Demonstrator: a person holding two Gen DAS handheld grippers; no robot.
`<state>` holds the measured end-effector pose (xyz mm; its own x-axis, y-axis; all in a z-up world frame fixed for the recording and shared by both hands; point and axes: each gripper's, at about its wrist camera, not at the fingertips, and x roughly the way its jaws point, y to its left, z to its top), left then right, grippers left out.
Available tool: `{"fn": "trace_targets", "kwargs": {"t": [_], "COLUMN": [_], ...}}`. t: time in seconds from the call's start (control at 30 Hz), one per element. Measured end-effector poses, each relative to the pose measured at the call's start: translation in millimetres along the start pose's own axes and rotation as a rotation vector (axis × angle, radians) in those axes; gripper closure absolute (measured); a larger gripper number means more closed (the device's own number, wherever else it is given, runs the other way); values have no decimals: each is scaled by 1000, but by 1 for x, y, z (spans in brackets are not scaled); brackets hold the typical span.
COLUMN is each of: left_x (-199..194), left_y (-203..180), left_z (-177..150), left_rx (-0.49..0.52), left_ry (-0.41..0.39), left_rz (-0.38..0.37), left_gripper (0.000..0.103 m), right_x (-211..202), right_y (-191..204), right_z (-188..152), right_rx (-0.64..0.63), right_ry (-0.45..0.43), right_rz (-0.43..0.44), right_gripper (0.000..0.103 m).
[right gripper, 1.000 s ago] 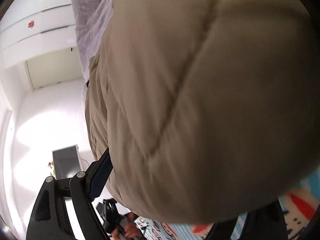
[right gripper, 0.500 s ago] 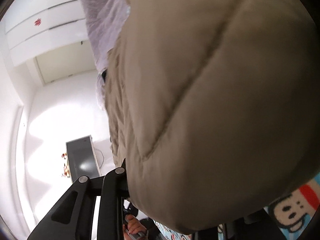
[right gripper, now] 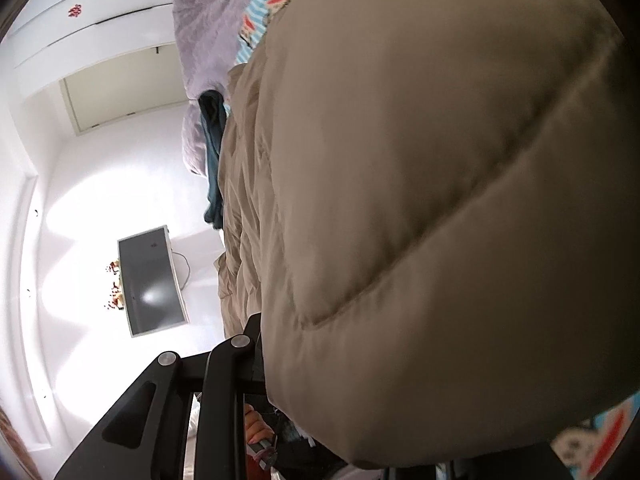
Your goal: Fold large clothes
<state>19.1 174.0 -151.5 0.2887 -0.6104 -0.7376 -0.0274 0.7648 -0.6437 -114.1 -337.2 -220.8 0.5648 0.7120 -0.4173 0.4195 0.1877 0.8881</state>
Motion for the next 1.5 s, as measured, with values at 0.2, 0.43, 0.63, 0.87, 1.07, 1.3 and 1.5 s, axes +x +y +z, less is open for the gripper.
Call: {"fn": "trace_targets", "kwargs": {"t": [0.2,0.43,0.63,0.87,1.07,1.3,1.5], "left_x": [-1,-7,-49,-81,-38,-57,-45], "left_y": [8,0,-9,1,-28,-8,40], "left_z": [-53,-62,-67,-55,-58,-55,-40], "left_rx": [21,67,175,187,279,223,192], "left_ry": [97,133,140,55,69,25,155], "left_rz": [80,191,308,358,389,399,161], "left_gripper": [80,76,76,76,76,76,76], "right_x": [-24,-13,-17,-7,22,64,52], "right_y": [-28,-9,26,103,137,81,69], "right_z": [-12,-9,-38,-69,-66,-24,-6], "right_rx": [40,42,-106,-393,-578,-579,-517], "right_ry": [8,10,109,190,102,119,146], "right_rz": [-72,-227,-316,-319,-591,-846,-822], "right_gripper": [71,28,25,38,77,84,90]}}
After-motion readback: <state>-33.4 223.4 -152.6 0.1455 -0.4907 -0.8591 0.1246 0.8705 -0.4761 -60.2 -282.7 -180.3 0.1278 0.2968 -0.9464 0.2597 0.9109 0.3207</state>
